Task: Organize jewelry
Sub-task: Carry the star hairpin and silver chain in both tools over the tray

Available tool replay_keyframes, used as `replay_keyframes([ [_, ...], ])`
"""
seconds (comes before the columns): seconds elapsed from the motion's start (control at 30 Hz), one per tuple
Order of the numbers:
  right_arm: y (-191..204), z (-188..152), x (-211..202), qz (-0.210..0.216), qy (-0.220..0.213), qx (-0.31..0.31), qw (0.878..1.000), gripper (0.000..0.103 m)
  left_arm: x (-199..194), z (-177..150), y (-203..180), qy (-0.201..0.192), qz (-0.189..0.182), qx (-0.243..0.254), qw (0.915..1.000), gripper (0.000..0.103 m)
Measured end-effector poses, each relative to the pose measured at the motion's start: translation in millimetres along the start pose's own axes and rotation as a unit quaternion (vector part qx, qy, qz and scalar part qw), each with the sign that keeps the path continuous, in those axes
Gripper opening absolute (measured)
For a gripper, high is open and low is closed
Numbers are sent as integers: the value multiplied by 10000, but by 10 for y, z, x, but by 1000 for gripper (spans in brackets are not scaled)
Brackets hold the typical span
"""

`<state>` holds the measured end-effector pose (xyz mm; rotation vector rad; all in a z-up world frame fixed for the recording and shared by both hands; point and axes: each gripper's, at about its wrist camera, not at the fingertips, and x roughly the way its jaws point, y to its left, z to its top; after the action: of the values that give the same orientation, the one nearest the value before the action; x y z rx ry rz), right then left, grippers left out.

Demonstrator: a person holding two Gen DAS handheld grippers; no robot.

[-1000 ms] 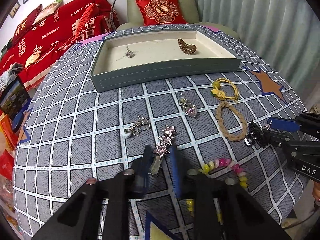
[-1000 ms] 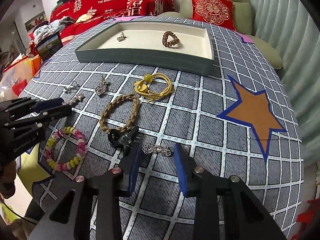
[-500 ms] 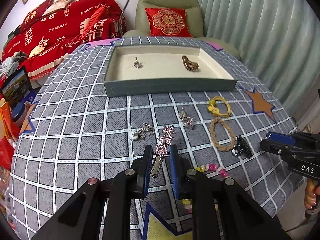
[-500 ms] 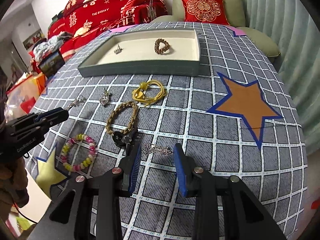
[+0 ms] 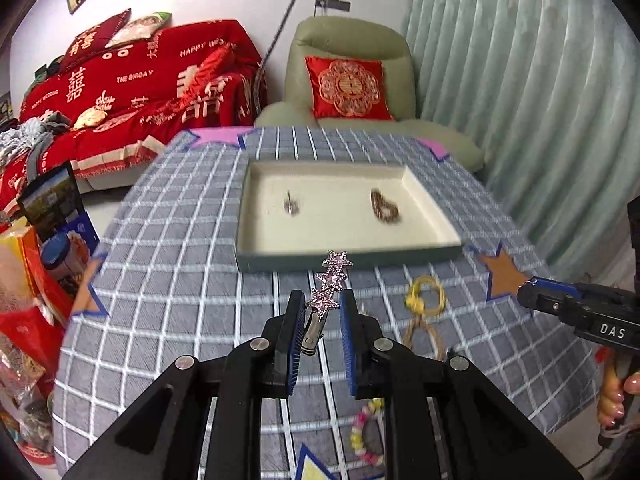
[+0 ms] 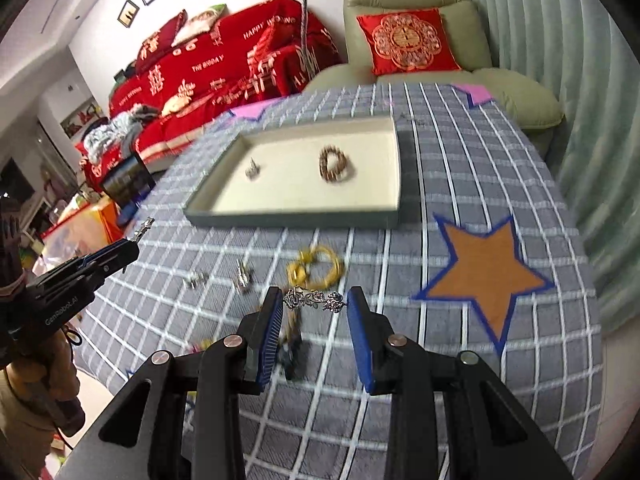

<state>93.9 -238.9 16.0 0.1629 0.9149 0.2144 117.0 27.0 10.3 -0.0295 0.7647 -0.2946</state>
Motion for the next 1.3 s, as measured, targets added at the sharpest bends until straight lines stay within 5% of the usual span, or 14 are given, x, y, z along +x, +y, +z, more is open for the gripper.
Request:
replay_keyframes([
  [0.37,18,852,95,62,-274,-183,9994,36,134,694,43,-280,306,95,9991,27],
  [0.63,-39,1403,516,73,-221,-121,9997,36,794,960,80,-16,511,122,9986,27],
  [0.9,-166,1349,1208,74,314,101,9994,36,1513,857,148,534,604,24,9967,27],
  [1.3,-314,1190,1762,-25,658,265,9975,36,1933,719,97,800,762,212,9936,27],
])
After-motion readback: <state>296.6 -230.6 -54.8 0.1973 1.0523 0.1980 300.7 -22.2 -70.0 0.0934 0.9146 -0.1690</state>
